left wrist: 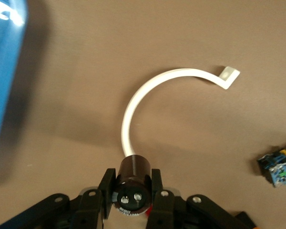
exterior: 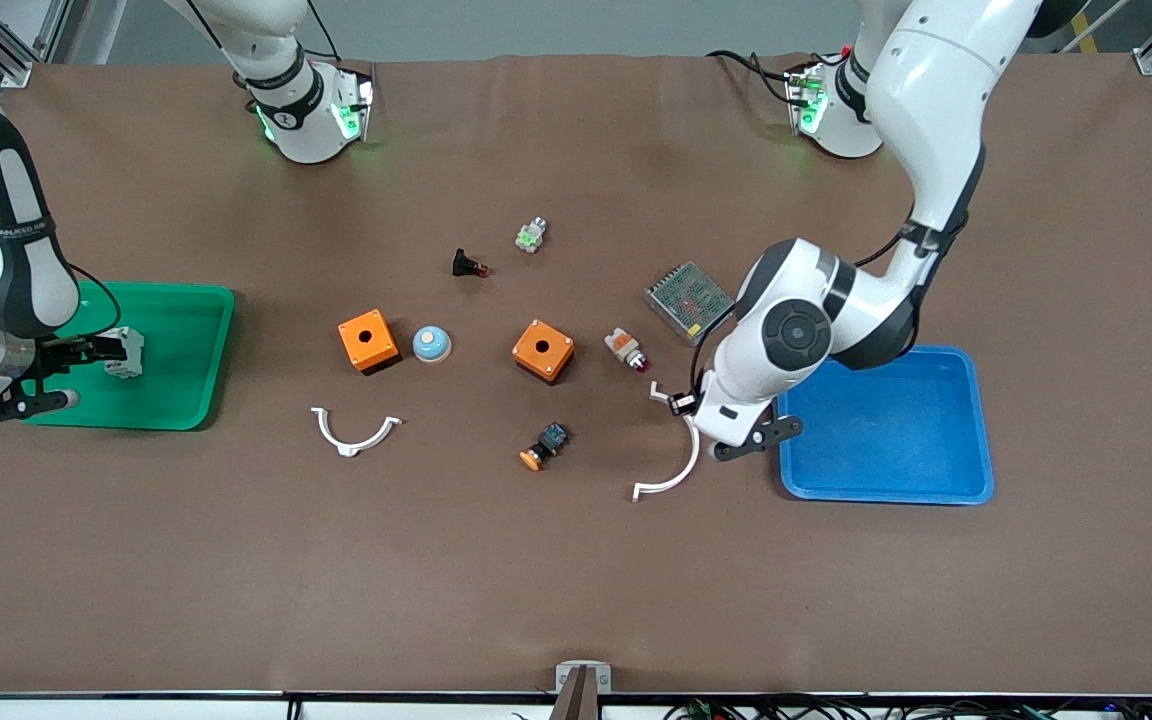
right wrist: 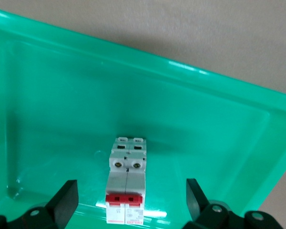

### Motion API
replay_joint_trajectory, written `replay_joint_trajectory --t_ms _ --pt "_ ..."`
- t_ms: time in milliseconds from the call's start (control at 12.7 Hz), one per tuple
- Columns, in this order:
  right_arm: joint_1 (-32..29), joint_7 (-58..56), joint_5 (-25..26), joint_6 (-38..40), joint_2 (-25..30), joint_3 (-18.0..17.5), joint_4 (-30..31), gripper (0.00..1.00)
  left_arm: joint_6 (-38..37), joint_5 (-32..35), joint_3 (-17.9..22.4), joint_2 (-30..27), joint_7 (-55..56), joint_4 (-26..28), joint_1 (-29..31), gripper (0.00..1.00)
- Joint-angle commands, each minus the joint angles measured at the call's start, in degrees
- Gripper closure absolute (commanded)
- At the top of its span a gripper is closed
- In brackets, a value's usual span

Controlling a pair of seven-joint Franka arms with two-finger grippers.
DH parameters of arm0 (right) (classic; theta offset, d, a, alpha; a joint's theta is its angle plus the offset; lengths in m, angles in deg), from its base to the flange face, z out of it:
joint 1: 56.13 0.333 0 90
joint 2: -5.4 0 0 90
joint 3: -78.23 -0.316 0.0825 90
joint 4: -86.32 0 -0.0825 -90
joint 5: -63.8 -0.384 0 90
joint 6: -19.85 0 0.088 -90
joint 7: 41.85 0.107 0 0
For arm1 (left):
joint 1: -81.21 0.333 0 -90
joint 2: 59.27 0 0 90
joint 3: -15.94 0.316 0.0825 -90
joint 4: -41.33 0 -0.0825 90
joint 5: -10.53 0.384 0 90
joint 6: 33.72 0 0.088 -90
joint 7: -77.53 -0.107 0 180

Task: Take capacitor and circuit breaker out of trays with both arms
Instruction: 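Carry the black capacitor with the left gripper beside the white arc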

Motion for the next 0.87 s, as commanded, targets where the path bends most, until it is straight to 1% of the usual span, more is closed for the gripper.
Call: replay_joint_trajectory --t_ms 0,237,316,395,474,553,632,711,789 --pt "-1.46 -0.85 1.56 -0.97 1.3 -0.52 3.4 0.0 2.68 0.11 0.69 5.23 4.09 -6.03 -3.09 1.0" --pt "-2.17 -0.85 1.56 -1.14 0.95 -0.52 3.94 0.0 5.31 0.11 1.66 6.65 5.25 -6.48 -4.77 1.0" --pt "-2.16 -0.85 1.56 -1.32 0.95 -0.52 4.2 0.0 8.2 -0.06 1.66 7.87 5.25 -6.56 -4.86 1.0" --pt "-2.16 -0.76 1.56 -1.75 1.04 -0.52 4.2 0.05 10.84 -0.06 1.66 8.84 5.25 -6.65 -5.47 1.0" --pt "-2.16 -0.5 1.56 -1.93 0.95 -0.52 4.11 0.17 12.69 0.11 1.66 9.9 5.25 -6.83 -6.17 1.0" --pt "-2.08 -0.32 1.56 -2.37 0.95 -0.52 4.2 0.26 13.75 0.11 1.74 10.95 5.25 -6.91 -6.26 0.98" --pt "-2.08 -0.06 1.56 -2.9 0.78 -0.52 4.2 0.33 15.24 0.11 1.75 11.83 5.25 -6.92 -6.44 0.95" --pt "-2.08 0.29 1.56 -3.25 0.69 -0.52 4.2 0.38 16.04 0.11 1.75 12.36 5.16 -6.92 -6.61 0.86" --pt "-1.82 0.38 1.65 -3.17 0.6 -0.43 4.2 0.42 16.14 0.11 1.75 12.8 5.16 -6.92 -6.53 0.61"
